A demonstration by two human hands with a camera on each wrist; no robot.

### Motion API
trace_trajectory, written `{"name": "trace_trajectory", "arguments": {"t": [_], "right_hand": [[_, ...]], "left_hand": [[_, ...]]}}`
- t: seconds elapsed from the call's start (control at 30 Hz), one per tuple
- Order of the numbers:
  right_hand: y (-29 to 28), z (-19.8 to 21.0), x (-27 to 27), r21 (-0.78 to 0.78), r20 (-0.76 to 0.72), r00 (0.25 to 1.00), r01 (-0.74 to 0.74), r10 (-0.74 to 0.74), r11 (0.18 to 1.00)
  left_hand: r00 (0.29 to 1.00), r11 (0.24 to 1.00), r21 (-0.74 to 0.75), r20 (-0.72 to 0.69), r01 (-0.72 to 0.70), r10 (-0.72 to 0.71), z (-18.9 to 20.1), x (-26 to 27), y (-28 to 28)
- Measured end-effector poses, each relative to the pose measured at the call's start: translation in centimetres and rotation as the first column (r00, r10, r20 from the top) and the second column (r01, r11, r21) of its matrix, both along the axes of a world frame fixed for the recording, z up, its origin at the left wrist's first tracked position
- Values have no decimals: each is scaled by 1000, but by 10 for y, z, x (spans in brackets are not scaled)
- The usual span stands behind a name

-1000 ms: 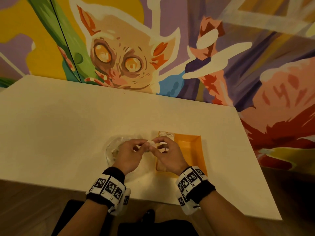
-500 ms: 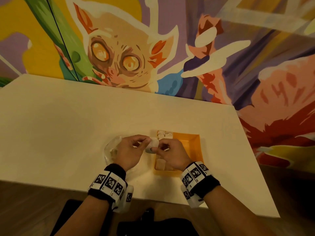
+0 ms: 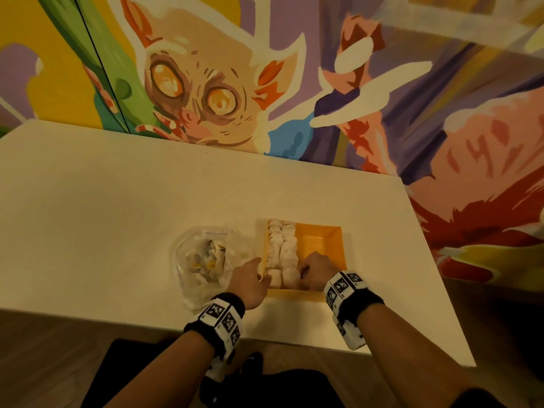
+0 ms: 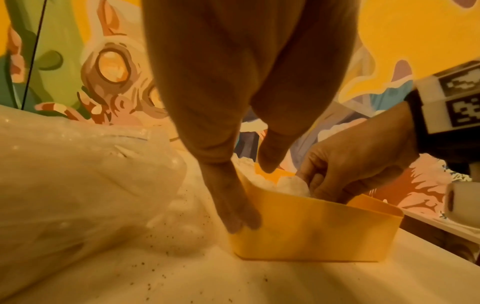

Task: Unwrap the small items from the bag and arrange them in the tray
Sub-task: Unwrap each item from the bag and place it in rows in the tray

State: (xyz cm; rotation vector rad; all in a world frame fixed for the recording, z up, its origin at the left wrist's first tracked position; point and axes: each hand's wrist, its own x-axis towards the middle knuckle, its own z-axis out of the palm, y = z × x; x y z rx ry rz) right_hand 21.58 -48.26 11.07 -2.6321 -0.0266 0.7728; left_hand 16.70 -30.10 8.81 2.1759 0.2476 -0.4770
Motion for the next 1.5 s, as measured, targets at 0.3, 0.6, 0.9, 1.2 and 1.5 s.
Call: {"name": "trace_trajectory", "arguments": {"t": [0.3,0.6,0.9,1.2,1.5], "right_hand": [[15,-15,0,-83,-9,998,57,-58,995],[17,-16,-1,-85,-8,990,140,-141,986],[15,-13,-4,-61,-15,986,166,-167,984],[47,16,-2,323,303,923,135,-237,937],[123,17,-30,214,120,954,-296,276,931]], "left_hand": [[999,993,107,1,-46,46,-9,-1,-6],[983,985,26,-54,-172,173,-37,5,-5],[978,976,-63,-43,-208,206,-21,-1,3],[910,911,-148,104,-384,401,32,9,80],[990,959,252,-25,-128,139,16,29,102]]}}
